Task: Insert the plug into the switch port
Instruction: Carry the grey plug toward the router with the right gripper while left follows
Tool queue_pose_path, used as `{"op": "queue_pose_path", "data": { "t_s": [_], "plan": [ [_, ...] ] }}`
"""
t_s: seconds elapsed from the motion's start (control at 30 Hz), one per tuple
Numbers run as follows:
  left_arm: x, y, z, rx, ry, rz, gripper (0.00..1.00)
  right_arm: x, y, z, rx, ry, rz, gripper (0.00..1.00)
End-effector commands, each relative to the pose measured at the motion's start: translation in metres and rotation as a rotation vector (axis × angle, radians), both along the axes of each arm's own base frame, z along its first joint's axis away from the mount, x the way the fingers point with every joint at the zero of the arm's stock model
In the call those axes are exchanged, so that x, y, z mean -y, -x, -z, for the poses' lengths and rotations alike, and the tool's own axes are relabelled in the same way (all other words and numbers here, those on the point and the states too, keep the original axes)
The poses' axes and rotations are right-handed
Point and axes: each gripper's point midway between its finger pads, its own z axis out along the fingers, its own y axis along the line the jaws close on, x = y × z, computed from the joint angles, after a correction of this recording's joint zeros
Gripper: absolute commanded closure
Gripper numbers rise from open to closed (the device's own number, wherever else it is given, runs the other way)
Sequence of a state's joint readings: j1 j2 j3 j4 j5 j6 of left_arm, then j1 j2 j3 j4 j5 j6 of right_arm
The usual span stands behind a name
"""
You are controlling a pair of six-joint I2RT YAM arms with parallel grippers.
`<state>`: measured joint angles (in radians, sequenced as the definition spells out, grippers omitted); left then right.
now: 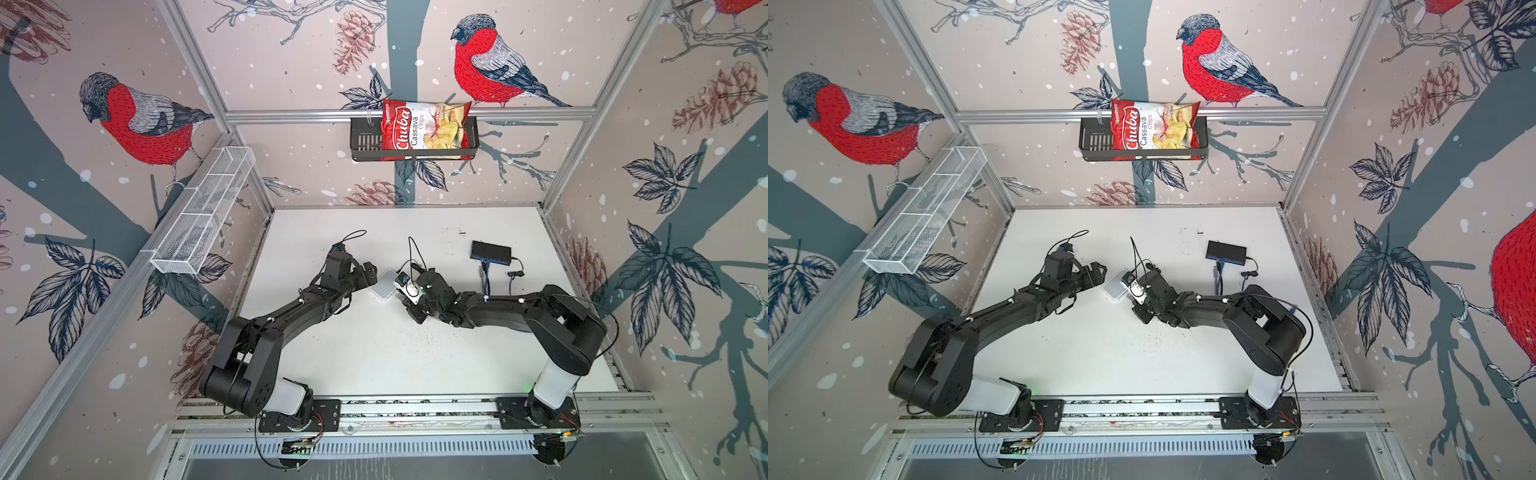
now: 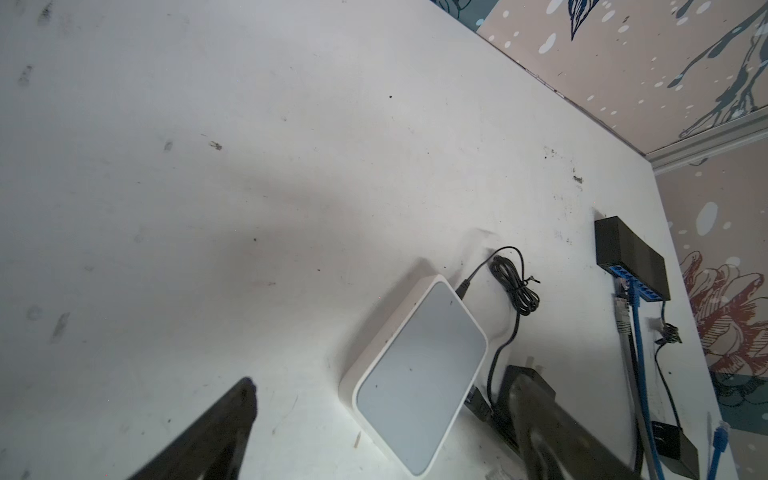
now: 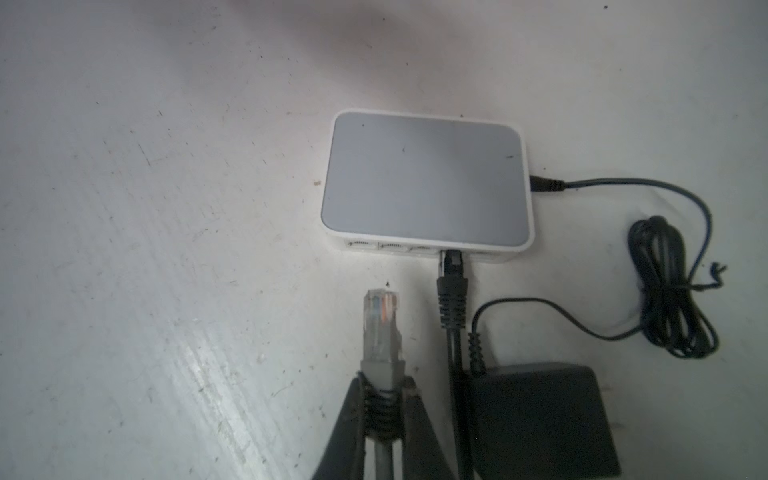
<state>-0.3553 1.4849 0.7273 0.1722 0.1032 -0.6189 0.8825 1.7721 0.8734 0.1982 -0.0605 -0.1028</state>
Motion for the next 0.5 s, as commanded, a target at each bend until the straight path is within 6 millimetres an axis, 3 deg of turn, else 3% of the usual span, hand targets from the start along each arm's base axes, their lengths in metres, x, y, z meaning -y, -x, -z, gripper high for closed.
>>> {"op": "queue_pose_path", "data": {
  "t_s": [0.0,0.33,0.47],
  "plan": [
    [0.011,-0.013,-0.004,0.048,0.002,0.049,0.09,-0.004,-0.002,0.000,-0.036,-0.035,0.027,0.89],
    [0.030,-0.033,0.023,0.006,0.008,0.077,0.17,-0.006,-0.008,0.005,-0.047,-0.065,0.046,0.88],
    [0.036,-0.035,0.025,0.017,0.028,0.090,0.19,-0.011,-0.010,0.008,-0.065,-0.065,0.036,0.88]
  ]
}}
